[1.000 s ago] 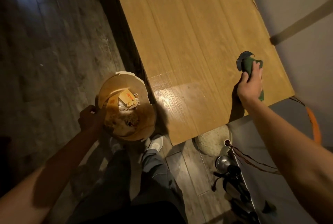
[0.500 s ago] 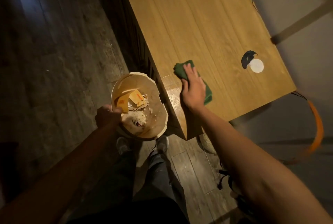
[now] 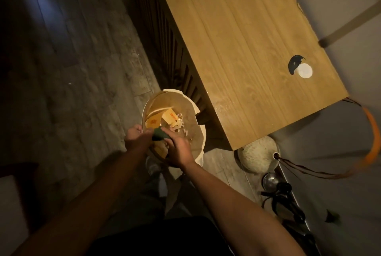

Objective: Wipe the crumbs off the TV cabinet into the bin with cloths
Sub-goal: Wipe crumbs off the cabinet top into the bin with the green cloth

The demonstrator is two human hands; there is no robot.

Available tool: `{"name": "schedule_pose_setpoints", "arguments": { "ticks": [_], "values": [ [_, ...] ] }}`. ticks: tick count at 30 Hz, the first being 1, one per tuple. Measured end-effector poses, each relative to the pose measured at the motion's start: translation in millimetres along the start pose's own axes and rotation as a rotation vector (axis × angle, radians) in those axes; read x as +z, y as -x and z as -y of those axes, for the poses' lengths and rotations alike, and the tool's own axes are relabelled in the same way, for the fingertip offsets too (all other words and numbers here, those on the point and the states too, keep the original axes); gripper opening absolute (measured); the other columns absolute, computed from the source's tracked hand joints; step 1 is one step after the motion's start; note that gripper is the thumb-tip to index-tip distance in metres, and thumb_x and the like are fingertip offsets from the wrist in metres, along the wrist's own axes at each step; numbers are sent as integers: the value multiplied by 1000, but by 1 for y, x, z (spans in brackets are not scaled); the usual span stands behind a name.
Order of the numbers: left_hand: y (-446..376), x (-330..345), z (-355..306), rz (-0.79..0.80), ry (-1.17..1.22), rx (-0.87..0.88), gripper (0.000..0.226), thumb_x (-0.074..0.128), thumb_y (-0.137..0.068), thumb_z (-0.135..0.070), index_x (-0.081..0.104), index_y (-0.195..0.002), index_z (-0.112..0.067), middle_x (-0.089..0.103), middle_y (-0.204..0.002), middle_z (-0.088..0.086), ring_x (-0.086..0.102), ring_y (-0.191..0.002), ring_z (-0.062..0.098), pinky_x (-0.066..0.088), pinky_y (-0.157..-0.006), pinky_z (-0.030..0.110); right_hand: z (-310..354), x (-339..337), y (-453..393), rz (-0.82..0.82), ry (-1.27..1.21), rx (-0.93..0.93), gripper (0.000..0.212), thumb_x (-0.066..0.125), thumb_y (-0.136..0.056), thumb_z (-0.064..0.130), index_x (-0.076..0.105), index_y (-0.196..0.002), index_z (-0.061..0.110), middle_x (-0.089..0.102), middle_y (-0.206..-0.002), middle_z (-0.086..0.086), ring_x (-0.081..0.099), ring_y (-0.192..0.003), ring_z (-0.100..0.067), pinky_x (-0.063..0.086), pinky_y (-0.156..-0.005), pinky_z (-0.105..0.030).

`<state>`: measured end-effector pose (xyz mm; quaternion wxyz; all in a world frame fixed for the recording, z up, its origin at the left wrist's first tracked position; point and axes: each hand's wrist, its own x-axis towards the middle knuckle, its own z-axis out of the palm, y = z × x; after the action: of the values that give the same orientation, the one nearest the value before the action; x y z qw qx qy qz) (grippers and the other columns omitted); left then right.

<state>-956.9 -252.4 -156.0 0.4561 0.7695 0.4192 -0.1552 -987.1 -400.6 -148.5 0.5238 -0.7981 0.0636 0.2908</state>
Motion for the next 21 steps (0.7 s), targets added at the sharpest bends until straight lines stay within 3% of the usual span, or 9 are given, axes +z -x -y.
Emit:
{"name": "schedule_pose_setpoints", "arguments": {
  "ticks": [3,9,13,18,21],
  "values": [
    [1,-2,5,2,-27,30,41,74,-80,-23,39,-59,-15,43,-57,4,39,-55,23,34,-52,31,5,-5,1,-107,36,-41,42,51,-106,8,56,-146,19,53,-153,-10,46,-143,-23,29,-117,-22],
    [4,-7,5,6,-100,27,38,74,-78,-22,41,-59,-15,45,-60,6,42,-62,26,35,-59,33,18,-38,2,-239,64,-96,41,50,-107,11,56,-146,20,56,-151,-6,45,-144,-18,33,-117,-24],
    [9,-9,-2,47,-94,15,28,69,-77,-24,45,-64,-19,47,-62,4,41,-60,22,34,-56,30,25,-74,7,-336,37,-159,39,51,-106,9,58,-144,15,64,-141,-5,54,-129,-9,40,-110,-14],
    [14,0,-8,57,-72,22,26,70,-83,-21,50,-68,-16,58,-69,8,53,-66,23,47,-63,31,32,-132,14,-524,-133,-107,38,52,-106,7,58,-143,7,62,-142,-11,55,-134,-23,42,-115,-38],
    [16,4,-13,54,-79,23,23,71,-82,-22,53,-70,-15,61,-71,8,56,-68,23,50,-64,32,25,-177,22,-631,-234,-12,39,50,-107,13,55,-146,12,62,-140,-11,57,-129,-26,44,-113,-48]
  ]
}}
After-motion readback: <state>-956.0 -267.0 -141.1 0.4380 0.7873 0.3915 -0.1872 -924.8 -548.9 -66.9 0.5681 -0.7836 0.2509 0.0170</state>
